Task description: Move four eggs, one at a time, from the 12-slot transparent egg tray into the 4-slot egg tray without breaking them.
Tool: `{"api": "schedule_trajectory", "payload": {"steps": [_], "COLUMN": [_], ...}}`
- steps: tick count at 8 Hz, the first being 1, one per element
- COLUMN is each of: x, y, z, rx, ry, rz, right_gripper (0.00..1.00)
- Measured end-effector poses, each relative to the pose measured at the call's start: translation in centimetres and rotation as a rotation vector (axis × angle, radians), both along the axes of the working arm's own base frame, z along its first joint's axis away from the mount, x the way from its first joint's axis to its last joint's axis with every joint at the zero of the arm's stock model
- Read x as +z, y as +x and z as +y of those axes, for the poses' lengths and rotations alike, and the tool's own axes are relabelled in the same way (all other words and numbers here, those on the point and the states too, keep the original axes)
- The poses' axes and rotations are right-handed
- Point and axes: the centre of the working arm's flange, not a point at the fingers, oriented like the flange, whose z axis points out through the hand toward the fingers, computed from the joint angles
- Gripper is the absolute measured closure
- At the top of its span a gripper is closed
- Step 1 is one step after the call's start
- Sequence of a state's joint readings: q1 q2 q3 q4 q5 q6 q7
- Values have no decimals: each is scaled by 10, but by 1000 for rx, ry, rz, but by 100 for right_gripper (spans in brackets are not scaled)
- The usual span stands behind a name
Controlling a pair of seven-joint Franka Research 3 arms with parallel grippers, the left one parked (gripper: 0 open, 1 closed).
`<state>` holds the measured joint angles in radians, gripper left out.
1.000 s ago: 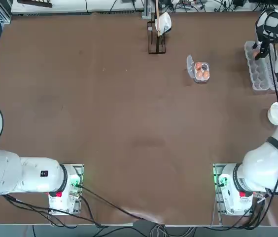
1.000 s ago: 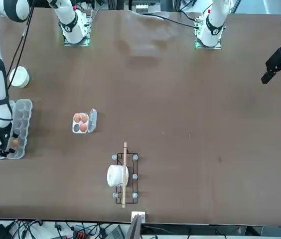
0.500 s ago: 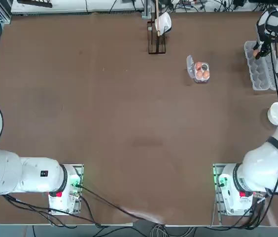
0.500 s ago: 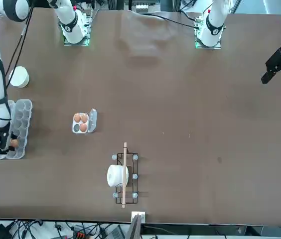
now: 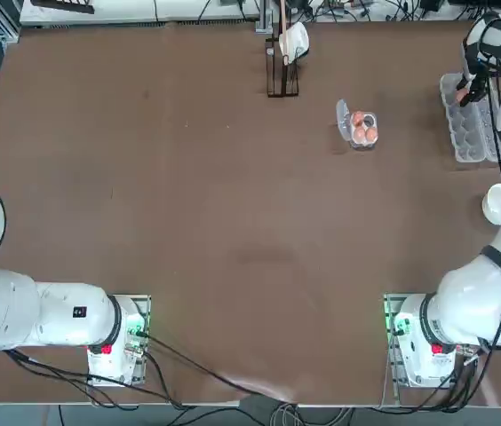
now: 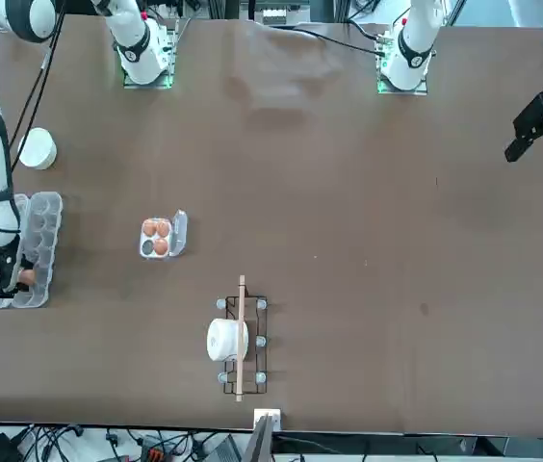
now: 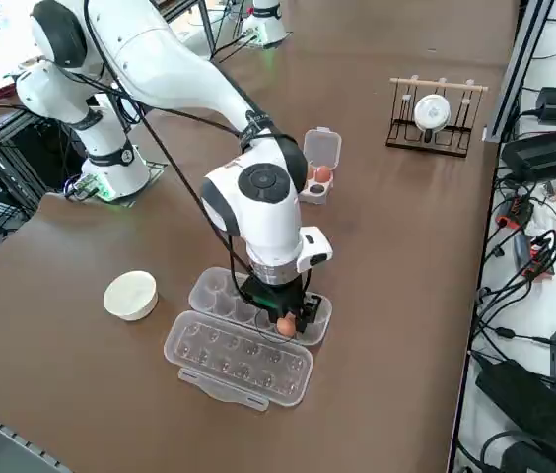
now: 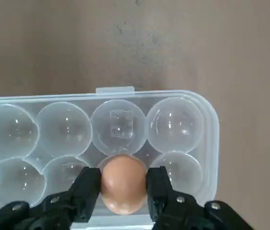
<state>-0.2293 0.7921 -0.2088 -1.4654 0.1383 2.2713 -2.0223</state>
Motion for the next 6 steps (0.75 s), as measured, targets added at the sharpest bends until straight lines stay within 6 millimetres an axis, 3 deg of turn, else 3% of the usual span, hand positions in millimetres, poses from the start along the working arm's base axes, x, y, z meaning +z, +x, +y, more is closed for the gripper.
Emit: {"api": "schedule_trajectory", "payload": {"steps": [2, 6], "x": [14, 73], "y": [3, 9], "z": [3, 38], "rx": [4, -30], "ry": [14, 83], "rz": [12, 47], "right_gripper": [44, 44]}}
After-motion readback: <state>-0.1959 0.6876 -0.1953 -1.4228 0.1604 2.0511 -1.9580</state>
